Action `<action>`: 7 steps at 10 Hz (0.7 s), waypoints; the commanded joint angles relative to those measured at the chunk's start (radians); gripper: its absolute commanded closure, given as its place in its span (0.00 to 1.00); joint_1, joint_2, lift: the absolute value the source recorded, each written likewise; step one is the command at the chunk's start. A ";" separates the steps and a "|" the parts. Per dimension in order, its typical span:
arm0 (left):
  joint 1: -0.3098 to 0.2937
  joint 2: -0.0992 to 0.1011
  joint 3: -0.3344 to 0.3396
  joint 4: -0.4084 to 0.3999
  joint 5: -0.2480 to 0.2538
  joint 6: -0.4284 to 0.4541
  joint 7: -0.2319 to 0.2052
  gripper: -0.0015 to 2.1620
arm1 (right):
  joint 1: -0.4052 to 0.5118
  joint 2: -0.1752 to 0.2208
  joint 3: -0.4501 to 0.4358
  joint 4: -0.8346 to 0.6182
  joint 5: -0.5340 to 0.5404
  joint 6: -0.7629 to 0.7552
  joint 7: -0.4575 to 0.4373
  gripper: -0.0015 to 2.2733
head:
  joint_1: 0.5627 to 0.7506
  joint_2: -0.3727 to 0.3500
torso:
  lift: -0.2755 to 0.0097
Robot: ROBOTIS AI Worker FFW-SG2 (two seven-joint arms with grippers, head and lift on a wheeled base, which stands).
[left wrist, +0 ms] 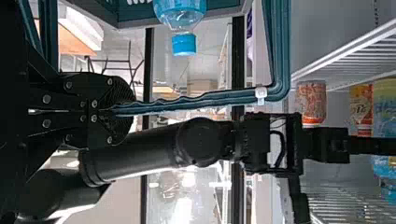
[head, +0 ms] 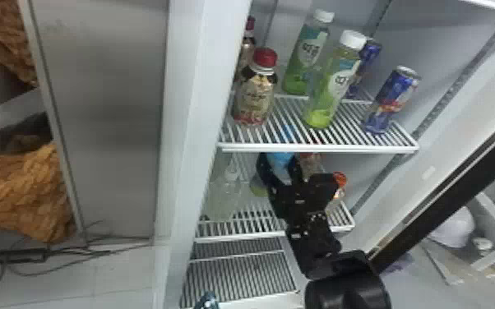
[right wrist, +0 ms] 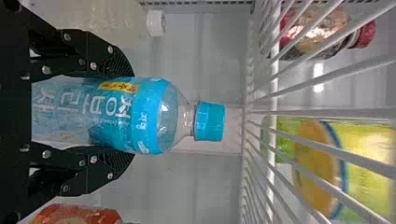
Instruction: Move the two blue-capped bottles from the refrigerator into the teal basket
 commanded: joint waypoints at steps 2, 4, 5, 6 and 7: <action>0.002 0.000 0.000 0.000 -0.002 -0.002 -0.002 0.52 | 0.120 -0.003 -0.031 -0.144 0.000 0.046 0.015 0.30 | 0.70 0.03 | 0.49; 0.005 -0.002 0.002 0.000 -0.002 0.001 -0.002 0.52 | 0.233 -0.002 -0.066 -0.271 -0.003 0.085 0.032 0.30 | 0.70 0.03 | 0.49; 0.005 -0.002 0.005 0.000 -0.002 -0.002 -0.002 0.52 | 0.290 -0.002 -0.084 -0.330 -0.006 0.100 0.040 0.30 | 0.70 0.03 | 0.49; 0.007 -0.002 0.005 0.000 -0.002 0.001 -0.002 0.52 | 0.334 -0.002 -0.103 -0.382 -0.006 0.120 0.046 0.30 | 0.70 0.03 | 0.49; 0.007 -0.002 0.003 0.000 -0.002 0.001 -0.002 0.52 | 0.378 0.000 -0.120 -0.436 -0.006 0.130 0.051 0.30 | 0.70 0.03 | 0.49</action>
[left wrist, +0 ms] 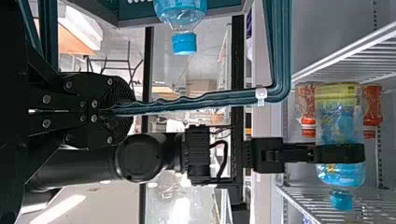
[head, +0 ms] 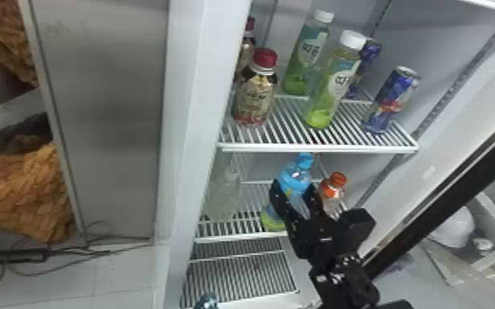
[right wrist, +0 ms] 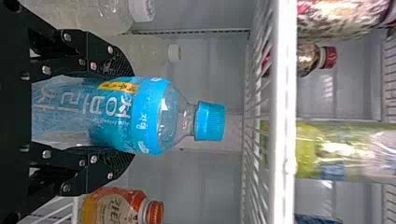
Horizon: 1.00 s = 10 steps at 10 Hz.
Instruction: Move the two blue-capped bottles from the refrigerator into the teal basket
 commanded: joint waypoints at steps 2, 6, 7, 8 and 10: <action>0.000 0.000 -0.001 0.000 0.000 0.000 0.000 0.52 | 0.138 0.024 -0.045 -0.155 -0.012 0.029 0.011 0.30 | 0.70 0.03 | 0.49; 0.005 -0.001 0.000 0.000 0.003 0.000 0.000 0.52 | 0.366 0.048 -0.057 -0.398 -0.086 0.100 0.043 0.30 | 0.70 0.03 | 0.49; 0.005 -0.001 -0.001 0.000 0.003 0.000 0.000 0.52 | 0.408 0.056 -0.060 -0.440 -0.094 0.125 0.055 0.30 | 0.70 0.03 | 0.49; 0.005 -0.001 -0.001 0.000 0.003 0.003 0.000 0.52 | 0.447 0.058 -0.060 -0.479 -0.103 0.162 0.075 0.30 | 0.70 0.03 | 0.49; 0.008 -0.001 -0.001 0.000 0.002 0.003 0.000 0.52 | 0.509 0.050 -0.065 -0.548 -0.111 0.245 0.114 0.30 | 0.70 0.03 | 0.49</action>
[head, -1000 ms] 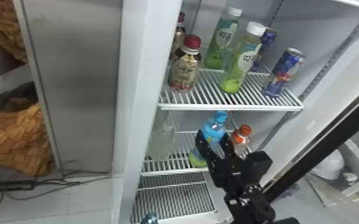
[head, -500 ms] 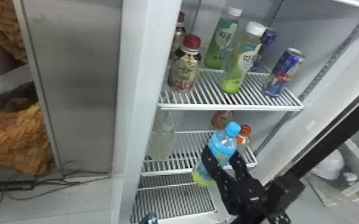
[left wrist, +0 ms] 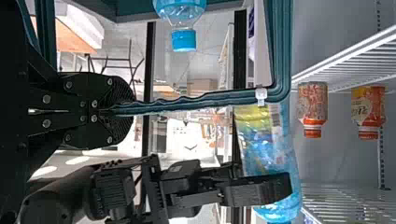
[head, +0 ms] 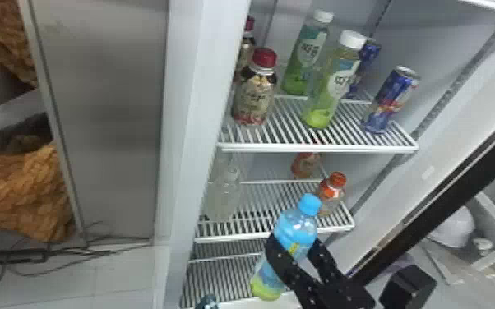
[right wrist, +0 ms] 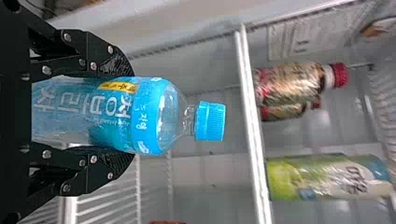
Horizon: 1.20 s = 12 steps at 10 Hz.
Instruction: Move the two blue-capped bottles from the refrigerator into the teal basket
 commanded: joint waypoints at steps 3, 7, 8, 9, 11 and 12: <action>0.001 0.000 0.000 0.000 -0.001 0.000 0.000 0.52 | 0.053 -0.011 -0.026 -0.070 -0.041 0.168 0.040 0.30 | 0.70 0.03 | 0.49; 0.004 -0.001 0.002 0.000 -0.003 0.002 0.000 0.52 | 0.070 -0.011 -0.017 -0.104 -0.104 0.333 0.054 0.30 | 0.70 0.03 | 0.49; 0.004 -0.001 0.002 0.000 -0.003 0.002 0.000 0.52 | 0.063 -0.014 -0.011 -0.102 -0.124 0.379 0.060 0.30 | 0.70 0.03 | 0.49; 0.004 0.000 0.002 0.000 -0.003 0.002 0.000 0.52 | 0.058 -0.019 -0.002 -0.097 -0.153 0.423 0.060 0.30 | 0.70 0.03 | 0.49; 0.004 -0.001 0.002 0.000 -0.003 0.002 0.000 0.52 | 0.043 -0.027 0.009 -0.082 -0.168 0.465 0.069 0.30 | 0.70 0.03 | 0.49; 0.004 -0.001 0.003 0.000 -0.003 0.002 0.000 0.52 | 0.031 -0.027 0.007 -0.065 -0.174 0.480 0.083 0.29 | 0.70 0.03 | 0.49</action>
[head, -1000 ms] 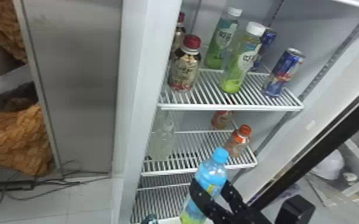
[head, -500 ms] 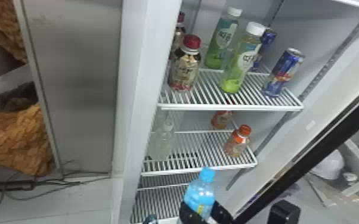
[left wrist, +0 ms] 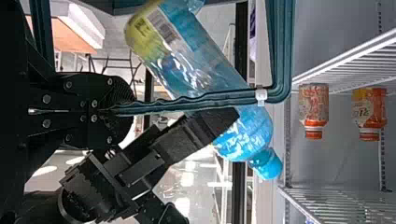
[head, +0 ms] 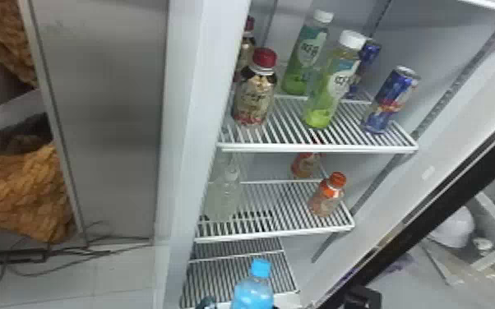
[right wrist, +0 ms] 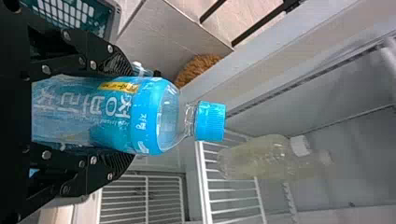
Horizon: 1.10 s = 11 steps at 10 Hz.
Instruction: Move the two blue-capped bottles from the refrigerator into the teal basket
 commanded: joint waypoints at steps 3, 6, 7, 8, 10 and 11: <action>0.000 0.000 0.001 0.000 0.000 0.000 0.000 0.52 | -0.031 -0.001 -0.002 0.038 0.007 0.020 0.027 0.10 | 0.70 0.03 | 0.49; 0.000 0.000 0.001 0.000 0.000 0.000 0.000 0.52 | -0.031 0.002 -0.002 0.047 0.043 -0.075 0.029 0.10 | 0.70 0.03 | 0.49; 0.000 0.000 0.001 0.000 0.000 0.000 0.000 0.52 | -0.031 0.007 -0.001 0.055 0.066 -0.139 0.027 0.10 | 0.70 0.03 | 0.49; 0.000 0.000 0.001 0.000 0.000 0.000 0.000 0.52 | -0.033 0.012 -0.001 0.060 0.086 -0.191 0.027 0.10 | 0.70 0.03 | 0.49; 0.000 0.000 0.001 0.000 0.000 0.000 0.000 0.52 | -0.038 0.029 -0.002 0.082 0.138 -0.350 0.026 0.10 | 0.70 0.03 | 0.49; -0.002 0.000 0.001 0.000 0.000 0.000 0.000 0.52 | -0.046 0.039 -0.002 0.099 0.168 -0.429 0.021 0.10 | 0.70 0.03 | 0.49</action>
